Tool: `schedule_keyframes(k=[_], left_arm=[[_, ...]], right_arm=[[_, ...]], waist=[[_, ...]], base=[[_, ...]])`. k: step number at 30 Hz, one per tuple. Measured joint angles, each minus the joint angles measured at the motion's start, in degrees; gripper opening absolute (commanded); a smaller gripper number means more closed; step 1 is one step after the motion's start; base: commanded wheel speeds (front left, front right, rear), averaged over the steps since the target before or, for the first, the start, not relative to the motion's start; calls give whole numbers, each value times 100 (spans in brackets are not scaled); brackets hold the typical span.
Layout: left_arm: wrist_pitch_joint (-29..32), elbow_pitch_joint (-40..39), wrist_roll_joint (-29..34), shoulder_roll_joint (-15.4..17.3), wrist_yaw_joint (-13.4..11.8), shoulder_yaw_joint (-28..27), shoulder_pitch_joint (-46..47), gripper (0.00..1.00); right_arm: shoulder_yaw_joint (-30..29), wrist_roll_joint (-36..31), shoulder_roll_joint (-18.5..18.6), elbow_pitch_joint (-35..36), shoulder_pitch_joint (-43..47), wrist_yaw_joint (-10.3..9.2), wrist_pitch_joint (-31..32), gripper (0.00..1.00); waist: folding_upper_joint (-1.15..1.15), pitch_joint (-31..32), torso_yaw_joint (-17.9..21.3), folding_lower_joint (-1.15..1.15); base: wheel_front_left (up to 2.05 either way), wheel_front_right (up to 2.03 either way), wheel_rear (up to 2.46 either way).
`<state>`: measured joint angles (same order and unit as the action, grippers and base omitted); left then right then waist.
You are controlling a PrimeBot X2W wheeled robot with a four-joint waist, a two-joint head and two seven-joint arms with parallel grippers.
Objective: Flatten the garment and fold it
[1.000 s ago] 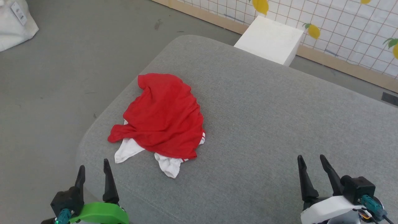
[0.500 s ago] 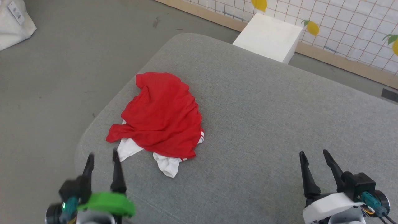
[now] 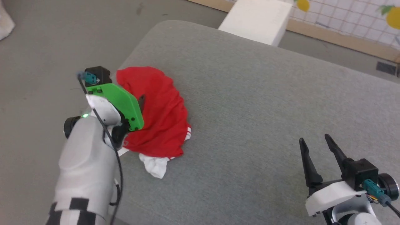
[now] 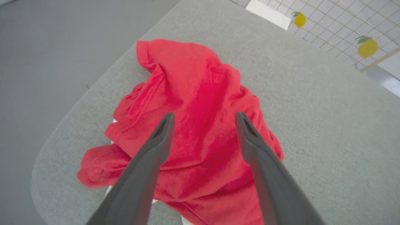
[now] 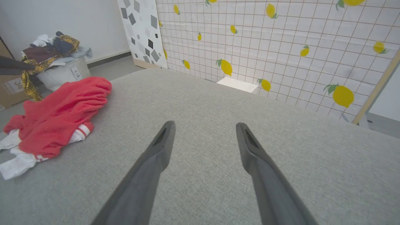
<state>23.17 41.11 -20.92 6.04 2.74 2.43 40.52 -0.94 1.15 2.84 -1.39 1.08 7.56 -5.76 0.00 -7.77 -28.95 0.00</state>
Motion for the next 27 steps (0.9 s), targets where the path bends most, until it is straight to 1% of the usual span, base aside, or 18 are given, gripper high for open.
schedule_keyframes(k=[3,5,10,15,17,19,22,25,27], left_arm=[[751,630,-178,132,-35,-45,317,100],[1069,898,-234,179,-34,-34,416,100],[1568,1427,-266,187,-23,47,478,100],[1771,1699,-396,158,7,8,580,100],[1649,1737,-478,159,5,-24,608,0],[1268,1736,-499,138,-13,-54,607,0],[601,1737,-519,94,-111,-116,603,0],[-40,1697,-539,51,-97,-176,620,0],[-516,1612,-545,82,-27,-219,702,0]], right_arm=[[-77,-96,-1,224,13,1,132,100],[-127,-131,1,361,32,1,210,100],[-261,-218,0,636,140,0,368,100],[-283,-242,0,782,140,0,458,100],[-280,-242,0,792,139,0,477,100],[-270,-237,0,791,139,0,477,100],[-244,-215,-1,754,137,0,475,100],[-242,-189,-1,672,137,0,444,100],[-218,-121,1,568,137,0,402,100]], waist=[[0,-156,193,0],[0,-276,283,0],[0,-622,459,0],[0,-899,535,0],[0,-966,540,0],[0,-988,507,0],[0,-961,438,0],[0,-870,350,0],[0,-776,294,1]], base=[[0,0,0],[0,0,0],[0,0,0],[0,0,0],[0,0,0],[0,0,0],[0,0,0],[0,0,0],[0,0,0]])
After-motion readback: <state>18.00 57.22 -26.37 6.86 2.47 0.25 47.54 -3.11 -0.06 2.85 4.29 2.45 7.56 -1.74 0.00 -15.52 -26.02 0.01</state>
